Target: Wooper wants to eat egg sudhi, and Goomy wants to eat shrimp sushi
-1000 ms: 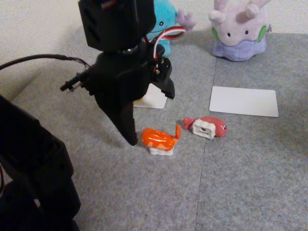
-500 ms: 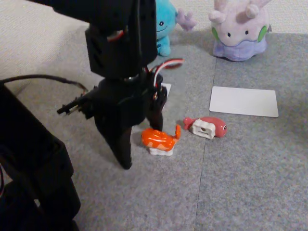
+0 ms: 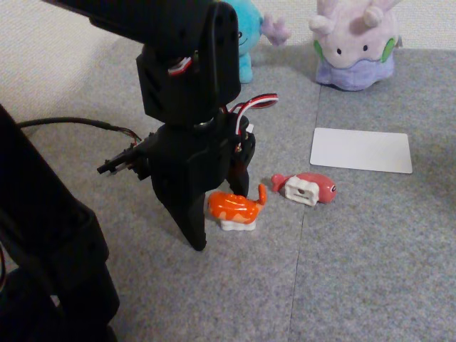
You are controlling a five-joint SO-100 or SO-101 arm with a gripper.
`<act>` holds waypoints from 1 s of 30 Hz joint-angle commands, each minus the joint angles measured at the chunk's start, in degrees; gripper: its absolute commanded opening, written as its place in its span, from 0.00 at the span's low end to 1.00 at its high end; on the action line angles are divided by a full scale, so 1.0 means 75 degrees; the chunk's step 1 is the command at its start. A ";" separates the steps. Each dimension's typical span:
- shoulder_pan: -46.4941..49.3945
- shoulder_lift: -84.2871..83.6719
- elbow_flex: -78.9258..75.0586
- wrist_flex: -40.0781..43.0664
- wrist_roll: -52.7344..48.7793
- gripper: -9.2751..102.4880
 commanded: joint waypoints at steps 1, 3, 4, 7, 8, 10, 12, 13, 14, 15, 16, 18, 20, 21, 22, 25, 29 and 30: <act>0.0023 -0.0035 -0.0082 -0.0199 -0.0012 0.40; 0.0035 -0.0035 -0.0082 -0.0199 -0.0035 0.37; 0.0035 -0.0035 -0.0082 -0.0199 -0.0035 0.35; 0.0035 -0.0035 -0.0082 -0.0211 -0.0047 0.31; 0.0035 -0.0035 -0.0082 -0.0223 -0.0059 0.30; 0.0059 -0.0035 -0.0082 -0.0223 -0.0059 0.29; 0.0152 -0.0035 -0.0082 -0.0234 -0.0094 0.29; 0.0164 -0.0035 -0.0082 -0.0234 -0.0094 0.29; 0.0223 -0.0035 -0.0082 -0.0270 -0.0094 0.29; 0.0270 -0.0035 -0.0082 -0.0340 -0.0105 0.29; 0.0305 -0.0035 -0.0082 -0.0434 -0.0105 0.29; 0.0434 -0.0035 -0.0082 -0.0527 -0.0117 0.29; 0.0539 -0.0035 -0.0082 -0.0539 -0.0281 0.29; 0.0563 -0.0047 -0.0082 -0.0539 -0.0352 0.29; 0.0598 -0.0047 -0.0082 -0.0539 -0.0375 0.29; 0.0598 -0.0047 -0.0082 -0.0539 -0.0375 0.29; 0.0563 -0.0047 -0.0094 -0.0551 -0.0375 0.29; 0.0539 -0.0047 -0.0094 -0.0551 -0.0375 0.29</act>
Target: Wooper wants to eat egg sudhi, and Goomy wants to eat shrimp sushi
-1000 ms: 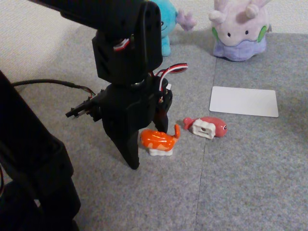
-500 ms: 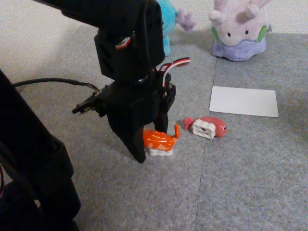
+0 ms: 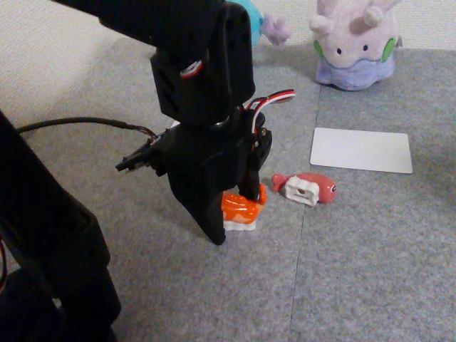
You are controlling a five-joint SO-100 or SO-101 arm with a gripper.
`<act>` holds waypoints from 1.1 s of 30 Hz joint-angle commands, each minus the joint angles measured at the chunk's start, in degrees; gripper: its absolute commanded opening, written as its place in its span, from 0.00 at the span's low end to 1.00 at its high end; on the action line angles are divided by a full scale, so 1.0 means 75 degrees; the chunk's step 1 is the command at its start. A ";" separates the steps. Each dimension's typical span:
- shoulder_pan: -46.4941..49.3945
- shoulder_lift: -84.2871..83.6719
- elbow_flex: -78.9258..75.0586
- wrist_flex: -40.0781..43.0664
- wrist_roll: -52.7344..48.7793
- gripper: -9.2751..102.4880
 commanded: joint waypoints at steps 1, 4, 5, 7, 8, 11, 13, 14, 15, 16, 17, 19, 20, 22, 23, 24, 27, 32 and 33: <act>0.0012 -0.0035 -0.0059 -0.0082 -0.0059 0.29; 0.0000 -0.0035 -0.0059 -0.0082 -0.0012 0.24; 0.0000 -0.0035 -0.0059 -0.0094 0.0012 0.22; 0.0000 -0.0035 -0.0059 -0.0176 0.0047 0.19; 0.0023 -0.0035 -0.0059 -0.0234 0.0047 0.19; 0.0082 -0.0035 -0.0059 -0.0340 0.0047 0.18; 0.0082 -0.0035 -0.0059 -0.0340 0.0047 0.18; 0.0082 -0.0035 -0.0059 -0.0340 0.0047 0.18; 0.0082 -0.0035 -0.0059 -0.0328 0.0047 0.18; 0.0082 -0.0035 -0.0059 -0.0305 0.0059 0.18; 0.0082 -0.0035 -0.0059 -0.0281 0.0059 0.18; 0.0082 -0.0035 -0.0059 -0.0258 0.0070 0.18; 0.0082 -0.0035 -0.0059 -0.0281 0.0164 0.18; 0.0023 -0.0035 -0.0059 -0.0328 0.0492 0.18; -0.0012 -0.0023 -0.0059 -0.0316 0.0598 0.18; -0.0035 0.0012 -0.0059 -0.0234 0.0668 0.18; -0.0035 0.0082 -0.0059 -0.0176 0.0867 0.18; -0.0059 0.0082 -0.0059 -0.0305 0.1875 0.18; -0.0070 0.0082 -0.0059 -0.0316 0.2039 0.18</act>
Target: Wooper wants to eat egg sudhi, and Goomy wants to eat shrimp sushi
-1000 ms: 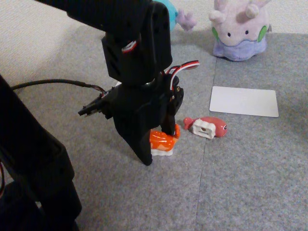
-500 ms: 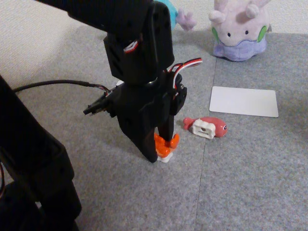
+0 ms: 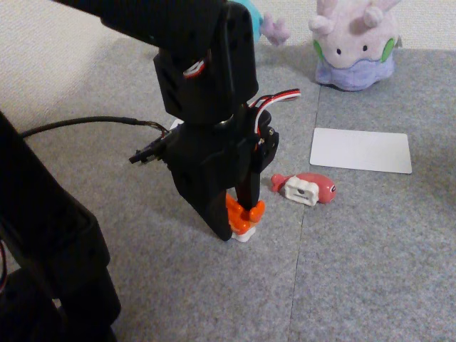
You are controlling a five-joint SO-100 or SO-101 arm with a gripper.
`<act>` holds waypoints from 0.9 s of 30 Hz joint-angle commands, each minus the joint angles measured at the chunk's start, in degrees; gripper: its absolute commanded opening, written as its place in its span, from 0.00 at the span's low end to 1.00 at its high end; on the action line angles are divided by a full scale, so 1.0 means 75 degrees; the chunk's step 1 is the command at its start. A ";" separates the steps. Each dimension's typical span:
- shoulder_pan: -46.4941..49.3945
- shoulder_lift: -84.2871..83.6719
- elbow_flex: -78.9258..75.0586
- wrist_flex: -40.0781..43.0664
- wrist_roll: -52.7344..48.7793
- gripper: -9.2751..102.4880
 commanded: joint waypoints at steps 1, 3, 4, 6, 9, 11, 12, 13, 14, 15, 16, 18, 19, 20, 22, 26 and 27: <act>-0.0105 0.0070 -0.0047 -0.0047 0.0445 0.18; -0.0105 0.0070 -0.0047 -0.0082 0.0680 0.18; -0.0105 0.0070 -0.0047 -0.0141 0.0762 0.18; -0.0188 0.0070 -0.0047 -0.0293 0.0961 0.18; -0.0434 0.0070 -0.0047 -0.0363 0.1430 0.18; -0.0680 0.0070 -0.0047 -0.0375 0.1887 0.18; -0.0820 0.0070 -0.0047 -0.0375 0.2156 0.18; -0.0961 0.0082 -0.0047 -0.0387 0.2437 0.18; -0.1090 0.0082 -0.0047 -0.0387 0.2730 0.18; -0.1207 0.0082 -0.0094 -0.0387 0.3023 0.18; -0.1324 0.0105 -0.0164 -0.0387 0.3340 0.18; -0.1465 0.0246 -0.0340 -0.0363 0.3996 0.18; -0.1523 0.0363 -0.0434 -0.0328 0.4313 0.18; -0.1570 0.0504 -0.0539 -0.0270 0.4582 0.18; -0.1582 0.0785 -0.0715 -0.0211 0.5027 0.18; -0.1582 0.1172 -0.0914 -0.0188 0.5484 0.13; -0.1582 0.1207 -0.0926 -0.0105 0.5508 0.12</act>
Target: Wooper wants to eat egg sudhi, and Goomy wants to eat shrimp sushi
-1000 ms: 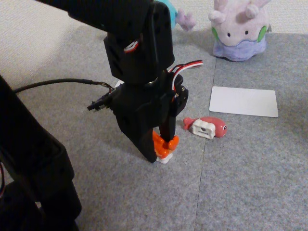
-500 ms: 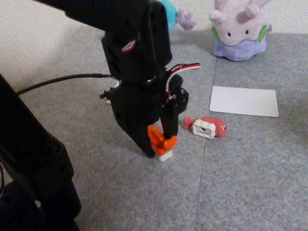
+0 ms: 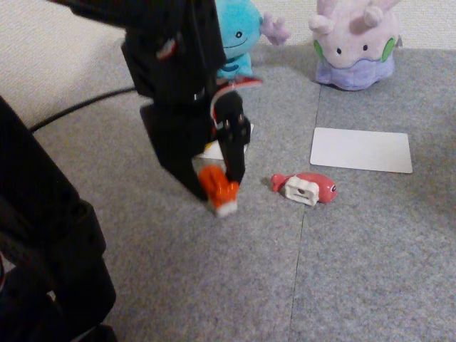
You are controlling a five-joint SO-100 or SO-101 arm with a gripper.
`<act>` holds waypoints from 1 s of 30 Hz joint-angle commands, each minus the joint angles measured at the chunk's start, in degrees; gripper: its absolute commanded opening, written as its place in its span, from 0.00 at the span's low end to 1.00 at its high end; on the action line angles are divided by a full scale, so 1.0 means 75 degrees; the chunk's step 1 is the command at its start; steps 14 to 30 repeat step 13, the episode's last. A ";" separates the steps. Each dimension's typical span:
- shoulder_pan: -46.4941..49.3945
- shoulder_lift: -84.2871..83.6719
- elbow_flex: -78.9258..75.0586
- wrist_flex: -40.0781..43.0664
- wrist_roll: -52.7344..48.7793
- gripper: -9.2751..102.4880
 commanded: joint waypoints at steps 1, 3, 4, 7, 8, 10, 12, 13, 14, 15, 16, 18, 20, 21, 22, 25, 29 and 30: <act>-0.0035 0.0398 -0.0328 0.0223 0.0152 0.12; -0.0035 0.0516 -0.0328 0.0363 0.0164 0.12; -0.0035 0.0539 -0.0340 0.0387 0.0176 0.12; -0.0023 0.0727 -0.0340 0.0258 0.0387 0.12; -0.0023 0.0809 -0.0352 0.0223 0.0527 0.12; -0.0023 0.0984 -0.0457 0.0234 0.0703 0.12; -0.0012 0.1043 -0.0750 0.0246 0.0996 0.12; 0.0023 0.1043 -0.0961 0.0305 0.1125 0.12; 0.0023 0.1043 -0.0961 0.0305 0.1125 0.12; 0.0023 0.1043 -0.0961 0.0305 0.1125 0.12; 0.0023 0.1043 -0.0961 0.0305 0.1125 0.12; 0.0023 0.1043 -0.0961 0.0305 0.1125 0.12; 0.0023 0.1043 -0.0961 0.0305 0.1125 0.12; 0.0023 0.1043 -0.0961 0.0305 0.1125 0.12; 0.0023 0.1043 -0.0961 0.0305 0.1125 0.12; 0.0023 0.1043 -0.0961 0.0305 0.1125 0.12; 0.0023 0.1043 -0.0961 0.0305 0.1125 0.12; 0.0023 0.1043 -0.0961 0.0305 0.1125 0.12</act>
